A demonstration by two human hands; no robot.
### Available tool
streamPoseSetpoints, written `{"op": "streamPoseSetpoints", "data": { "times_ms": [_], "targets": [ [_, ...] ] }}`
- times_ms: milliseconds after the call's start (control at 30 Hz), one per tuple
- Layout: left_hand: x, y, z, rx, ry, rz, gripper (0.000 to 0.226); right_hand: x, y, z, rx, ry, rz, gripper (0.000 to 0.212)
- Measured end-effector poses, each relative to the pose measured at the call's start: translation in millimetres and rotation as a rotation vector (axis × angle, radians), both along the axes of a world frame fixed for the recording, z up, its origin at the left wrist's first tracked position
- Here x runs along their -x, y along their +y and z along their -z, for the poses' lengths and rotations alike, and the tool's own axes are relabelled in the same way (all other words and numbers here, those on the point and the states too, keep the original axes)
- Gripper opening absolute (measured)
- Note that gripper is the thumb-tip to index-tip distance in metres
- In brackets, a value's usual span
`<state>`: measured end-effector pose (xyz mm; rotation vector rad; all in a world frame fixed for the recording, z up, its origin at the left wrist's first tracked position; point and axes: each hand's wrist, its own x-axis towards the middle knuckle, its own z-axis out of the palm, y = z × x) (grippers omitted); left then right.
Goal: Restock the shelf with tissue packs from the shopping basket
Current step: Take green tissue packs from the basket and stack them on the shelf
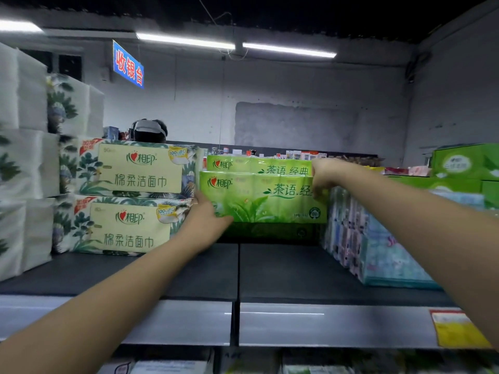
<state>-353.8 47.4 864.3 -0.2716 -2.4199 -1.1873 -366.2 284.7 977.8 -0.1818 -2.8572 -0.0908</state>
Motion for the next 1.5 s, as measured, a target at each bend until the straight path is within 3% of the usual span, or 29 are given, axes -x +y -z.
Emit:
{"op": "streamPoseSetpoints", "data": {
  "times_ms": [67, 167, 200, 367, 767, 833, 933, 1000, 1433, 1500],
  "targets": [
    [7, 0, 3, 0.044, -0.075, -0.055, 0.088, 5, -2, 3, -0.058, 0.001, 0.033, 0.052],
    [8, 3, 4, 0.026, -0.100, -0.058, 0.029, 14, -8, 16, -0.154, -0.026, 0.113, 0.059],
    [9, 5, 6, 0.028, -0.084, -0.056, 0.027, 18, -9, 22, -0.174, -0.039, 0.160, 0.063],
    [20, 7, 11, -0.013, -0.101, -0.052, 0.064, 22, -11, 40, -0.246, 0.083, 0.197, 0.055],
    [24, 2, 16, 0.083, -0.186, -0.067, 0.081, 18, -10, 61, -0.392, 0.135, 0.143, 0.059],
    [22, 2, 17, 0.112, -0.194, -0.061, 0.075, 18, -10, 65, -0.395, 0.123, 0.136, 0.060],
    [23, 0, 19, 0.177, -0.157, -0.074, 0.041, 17, -11, 69, -0.420, 0.116, 0.133, 0.061],
    [23, 1, 19, 0.196, -0.139, -0.083, 0.033, 15, -11, 69, -0.434, 0.124, 0.132, 0.062],
    [22, 1, 18, 0.174, -0.113, -0.085, 0.026, 12, -7, 71, -0.440, 0.196, 0.076, 0.049],
    [23, 1, 17, 0.179, -0.106, -0.107, 0.035, 11, -6, 73, -0.437, 0.216, 0.065, 0.053]
  ]
}}
